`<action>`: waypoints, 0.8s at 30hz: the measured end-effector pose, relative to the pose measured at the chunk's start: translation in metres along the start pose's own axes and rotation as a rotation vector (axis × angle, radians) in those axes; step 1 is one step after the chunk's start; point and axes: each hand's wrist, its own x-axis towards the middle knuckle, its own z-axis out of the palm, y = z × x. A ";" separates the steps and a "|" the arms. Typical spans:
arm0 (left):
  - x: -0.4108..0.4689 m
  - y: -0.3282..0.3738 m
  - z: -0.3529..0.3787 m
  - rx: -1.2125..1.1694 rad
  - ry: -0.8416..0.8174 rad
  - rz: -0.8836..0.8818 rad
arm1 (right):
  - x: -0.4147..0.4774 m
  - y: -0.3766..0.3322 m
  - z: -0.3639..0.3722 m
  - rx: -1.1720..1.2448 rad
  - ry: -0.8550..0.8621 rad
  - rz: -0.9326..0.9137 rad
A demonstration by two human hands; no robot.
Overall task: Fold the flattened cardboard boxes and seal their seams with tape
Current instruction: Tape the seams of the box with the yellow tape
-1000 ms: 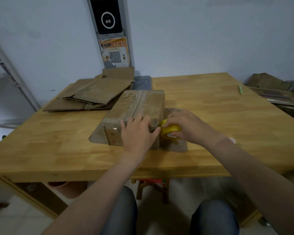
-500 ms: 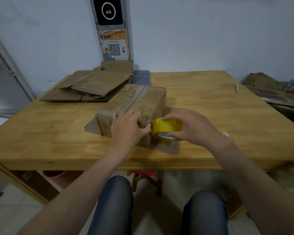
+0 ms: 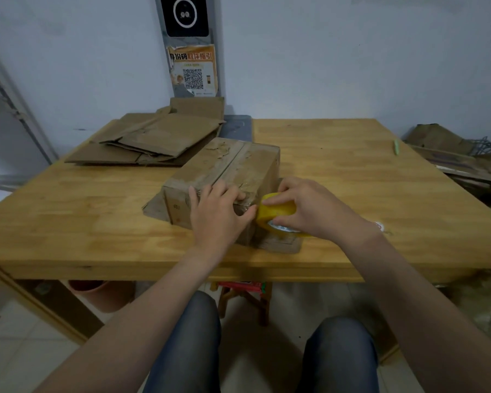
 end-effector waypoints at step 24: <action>0.004 0.008 -0.002 0.074 -0.075 -0.075 | -0.038 0.026 0.001 0.075 0.079 0.136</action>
